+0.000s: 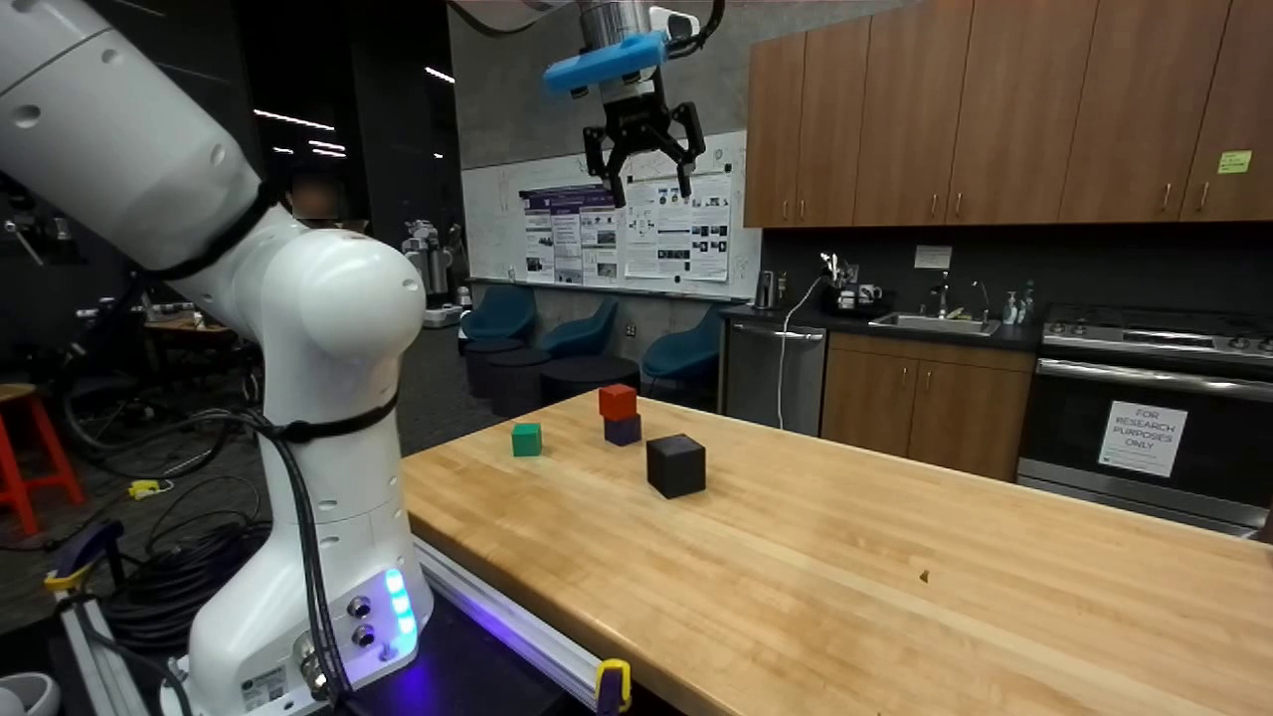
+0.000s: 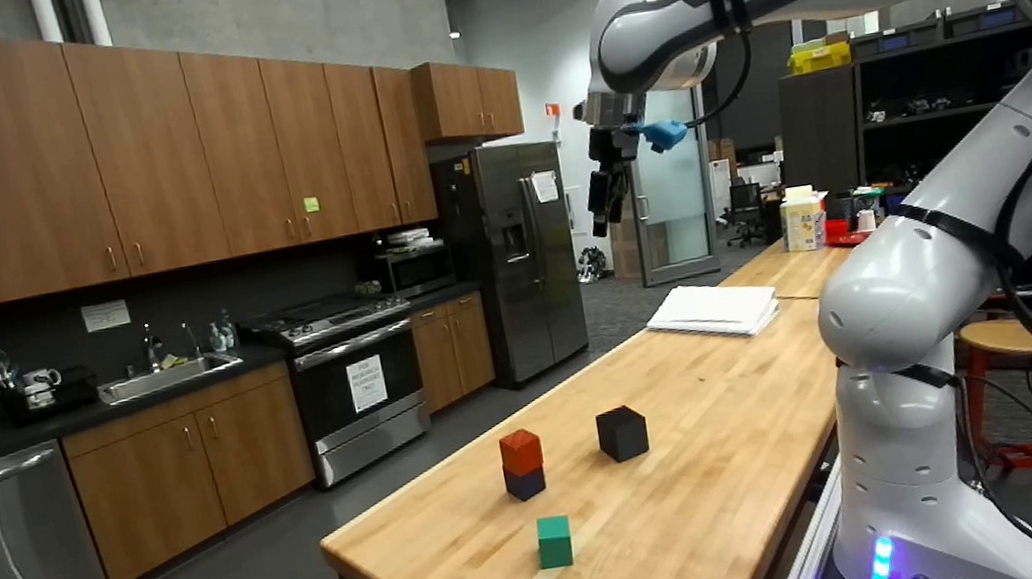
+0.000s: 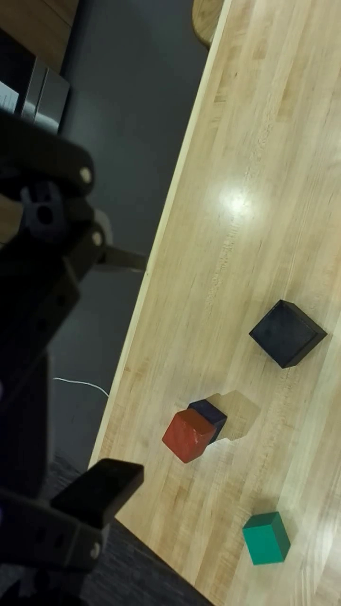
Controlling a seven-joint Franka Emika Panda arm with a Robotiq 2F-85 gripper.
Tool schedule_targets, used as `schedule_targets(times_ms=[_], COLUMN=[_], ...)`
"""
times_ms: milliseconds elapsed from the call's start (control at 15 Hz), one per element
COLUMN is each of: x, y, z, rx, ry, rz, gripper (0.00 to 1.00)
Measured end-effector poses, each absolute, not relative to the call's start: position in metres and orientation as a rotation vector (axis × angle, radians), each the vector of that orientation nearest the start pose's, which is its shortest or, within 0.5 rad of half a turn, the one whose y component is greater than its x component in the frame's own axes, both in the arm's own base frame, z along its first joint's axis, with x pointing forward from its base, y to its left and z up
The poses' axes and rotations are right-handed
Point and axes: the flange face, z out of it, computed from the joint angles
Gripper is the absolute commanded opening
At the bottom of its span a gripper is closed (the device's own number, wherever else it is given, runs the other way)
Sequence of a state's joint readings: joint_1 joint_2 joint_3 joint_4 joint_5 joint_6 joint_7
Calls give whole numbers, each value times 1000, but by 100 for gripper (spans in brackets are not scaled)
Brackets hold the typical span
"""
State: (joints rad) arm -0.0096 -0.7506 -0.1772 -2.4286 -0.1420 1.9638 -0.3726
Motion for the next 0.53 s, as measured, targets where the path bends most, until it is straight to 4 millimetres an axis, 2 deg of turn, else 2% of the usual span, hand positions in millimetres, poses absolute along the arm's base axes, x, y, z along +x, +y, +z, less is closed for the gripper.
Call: schedule_targets(times_ms=[333,533], x=[343,345], y=[-86,-75], z=[577,568], rx=[-3173,-3161], ry=[-413,-476], rz=[-423,-397], gripper=[100,100])
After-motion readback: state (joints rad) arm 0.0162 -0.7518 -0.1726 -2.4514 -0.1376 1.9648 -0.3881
